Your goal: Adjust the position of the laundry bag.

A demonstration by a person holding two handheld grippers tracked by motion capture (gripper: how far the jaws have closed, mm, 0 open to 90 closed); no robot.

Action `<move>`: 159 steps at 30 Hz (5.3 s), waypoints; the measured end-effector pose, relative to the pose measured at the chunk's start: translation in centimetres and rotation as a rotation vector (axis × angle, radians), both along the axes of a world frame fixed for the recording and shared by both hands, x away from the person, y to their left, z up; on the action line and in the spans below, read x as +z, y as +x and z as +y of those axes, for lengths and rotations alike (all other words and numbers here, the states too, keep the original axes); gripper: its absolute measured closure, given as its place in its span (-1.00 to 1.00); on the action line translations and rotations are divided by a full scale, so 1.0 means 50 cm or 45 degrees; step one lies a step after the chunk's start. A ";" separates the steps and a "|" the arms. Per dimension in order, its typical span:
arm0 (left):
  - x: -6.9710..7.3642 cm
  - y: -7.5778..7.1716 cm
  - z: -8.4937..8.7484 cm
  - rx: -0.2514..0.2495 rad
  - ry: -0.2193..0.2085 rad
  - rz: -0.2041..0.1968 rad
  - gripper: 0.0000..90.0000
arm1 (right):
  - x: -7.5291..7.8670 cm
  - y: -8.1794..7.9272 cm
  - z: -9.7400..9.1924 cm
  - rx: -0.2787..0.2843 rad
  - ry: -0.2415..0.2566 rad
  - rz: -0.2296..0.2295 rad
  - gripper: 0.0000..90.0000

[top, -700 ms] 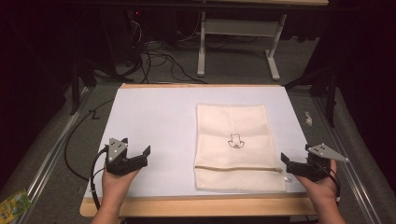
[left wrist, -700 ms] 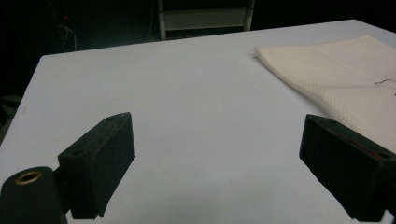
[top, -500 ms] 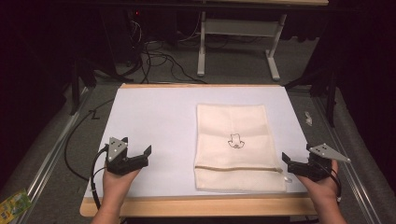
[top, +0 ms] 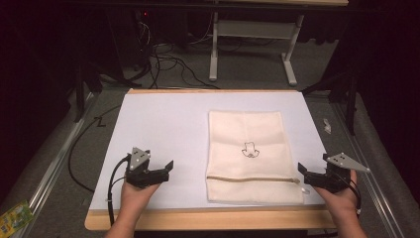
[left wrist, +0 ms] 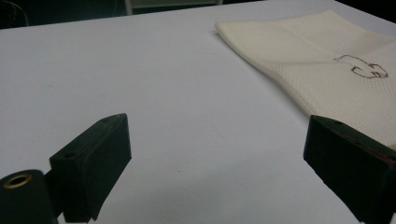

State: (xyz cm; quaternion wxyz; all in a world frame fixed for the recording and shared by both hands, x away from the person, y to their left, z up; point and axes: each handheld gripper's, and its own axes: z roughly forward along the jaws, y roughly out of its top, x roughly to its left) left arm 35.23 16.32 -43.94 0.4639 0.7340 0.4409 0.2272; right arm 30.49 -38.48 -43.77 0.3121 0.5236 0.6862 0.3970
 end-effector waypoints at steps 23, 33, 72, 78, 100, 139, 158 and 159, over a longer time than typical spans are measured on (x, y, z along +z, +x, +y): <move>-0.044 0.147 -0.268 -0.193 -0.011 0.174 0.01 | -0.010 0.007 0.015 0.059 -0.013 0.037 -0.91; -0.081 0.232 -0.331 -0.061 0.026 0.303 0.26 | -0.011 0.009 0.011 0.080 0.013 0.038 -0.82; 0.004 0.050 -0.116 -0.166 0.106 0.095 0.23 | -0.020 0.014 0.071 0.229 0.084 0.101 0.31; -0.016 -0.016 -0.103 -0.217 0.083 0.047 0.20 | -0.026 0.030 0.101 0.220 0.067 0.139 1.00; -0.024 -0.007 -0.110 -0.260 0.069 0.057 0.07 | -0.040 0.045 0.181 0.301 -0.013 0.204 0.93; -0.038 -0.005 -0.136 -0.334 0.119 0.103 0.02 | -0.058 0.055 0.173 0.306 0.031 0.323 0.62; -0.035 -0.005 -0.140 -0.340 0.063 0.144 0.02 | -0.075 0.066 0.192 0.324 -0.019 0.371 0.81; -0.035 -0.005 -0.140 -0.343 0.058 0.145 0.02 | -0.075 0.066 0.192 0.329 -0.017 0.372 0.83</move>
